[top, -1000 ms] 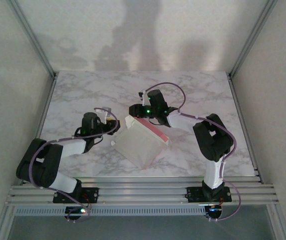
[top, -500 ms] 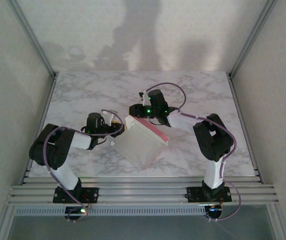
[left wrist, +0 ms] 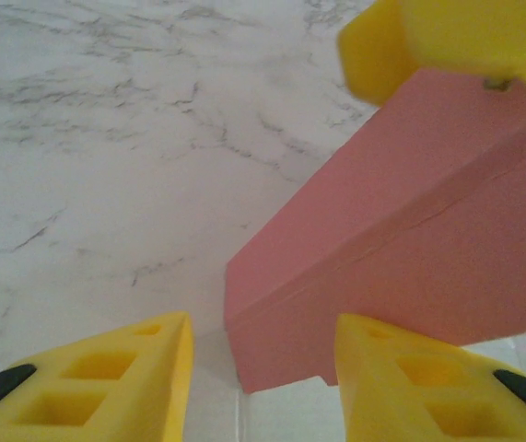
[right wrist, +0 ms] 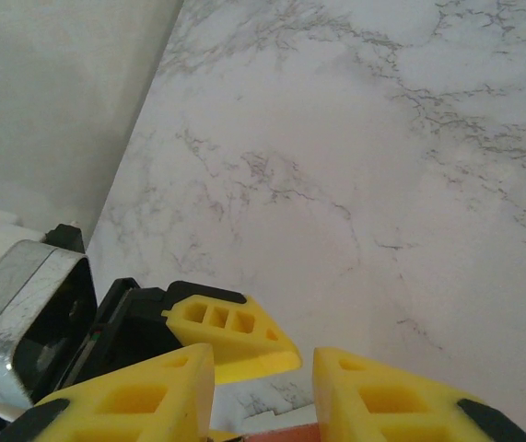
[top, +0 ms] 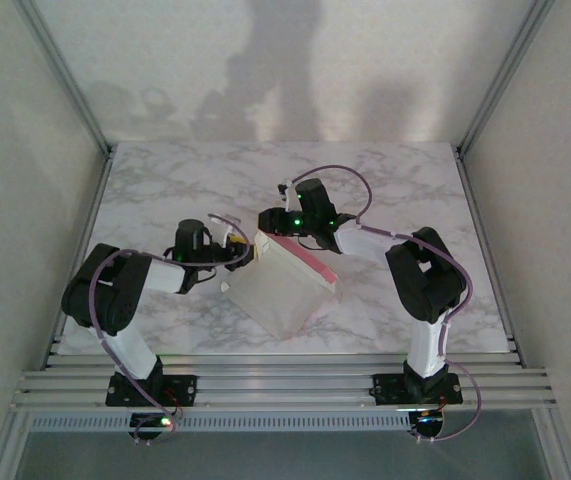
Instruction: Fold the paper box
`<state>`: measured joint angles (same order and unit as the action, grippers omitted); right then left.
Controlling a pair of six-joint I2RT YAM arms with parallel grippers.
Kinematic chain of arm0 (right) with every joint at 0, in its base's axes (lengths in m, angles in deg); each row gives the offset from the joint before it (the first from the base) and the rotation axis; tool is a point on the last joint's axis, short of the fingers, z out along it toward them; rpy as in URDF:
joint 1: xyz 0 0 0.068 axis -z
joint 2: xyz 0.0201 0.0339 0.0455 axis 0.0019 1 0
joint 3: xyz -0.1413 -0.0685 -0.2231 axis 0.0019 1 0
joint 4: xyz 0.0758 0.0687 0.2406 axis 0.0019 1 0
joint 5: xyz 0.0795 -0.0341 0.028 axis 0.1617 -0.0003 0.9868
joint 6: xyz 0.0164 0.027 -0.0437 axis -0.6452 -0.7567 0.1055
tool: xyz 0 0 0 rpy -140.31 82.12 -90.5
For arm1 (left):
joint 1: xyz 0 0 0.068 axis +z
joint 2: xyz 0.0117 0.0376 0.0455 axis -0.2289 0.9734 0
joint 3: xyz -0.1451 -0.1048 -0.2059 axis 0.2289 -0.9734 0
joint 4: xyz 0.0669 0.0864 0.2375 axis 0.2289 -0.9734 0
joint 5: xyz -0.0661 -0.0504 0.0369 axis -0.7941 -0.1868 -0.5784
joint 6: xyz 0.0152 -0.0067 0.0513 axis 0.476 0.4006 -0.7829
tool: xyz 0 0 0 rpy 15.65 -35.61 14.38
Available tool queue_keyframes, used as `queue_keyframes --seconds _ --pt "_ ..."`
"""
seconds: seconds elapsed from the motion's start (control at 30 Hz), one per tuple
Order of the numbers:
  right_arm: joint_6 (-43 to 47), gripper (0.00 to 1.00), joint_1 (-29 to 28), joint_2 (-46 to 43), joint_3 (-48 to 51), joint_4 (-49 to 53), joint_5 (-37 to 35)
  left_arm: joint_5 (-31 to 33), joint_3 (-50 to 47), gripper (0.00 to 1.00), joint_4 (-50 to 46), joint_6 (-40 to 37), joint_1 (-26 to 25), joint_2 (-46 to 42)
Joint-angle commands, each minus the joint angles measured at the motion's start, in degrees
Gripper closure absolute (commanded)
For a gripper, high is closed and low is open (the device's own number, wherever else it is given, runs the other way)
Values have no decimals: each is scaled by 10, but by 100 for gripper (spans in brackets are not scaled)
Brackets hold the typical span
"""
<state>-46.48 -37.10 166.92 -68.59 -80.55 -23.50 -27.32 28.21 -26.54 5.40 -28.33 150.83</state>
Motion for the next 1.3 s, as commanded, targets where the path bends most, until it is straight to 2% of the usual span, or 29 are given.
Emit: queue_keyframes --seconds 0.0,0.23,0.57,1.07,1.27 --pt "-3 67 2 -1 4 38 13 -33 22 55 4 -12 -13 10" --pt "-4 67 3 0 -1 45 16 -22 49 56 -18 -20 -29 27" --pt "-15 68 7 1 -7 48 33 -20 84 61 0 -13 -40 66" --pt "-29 69 8 -3 -11 52 39 53 92 87 -5 -25 -55 67" --pt "-30 68 9 -8 -10 70 23 115 95 92 -23 -39 -70 52"
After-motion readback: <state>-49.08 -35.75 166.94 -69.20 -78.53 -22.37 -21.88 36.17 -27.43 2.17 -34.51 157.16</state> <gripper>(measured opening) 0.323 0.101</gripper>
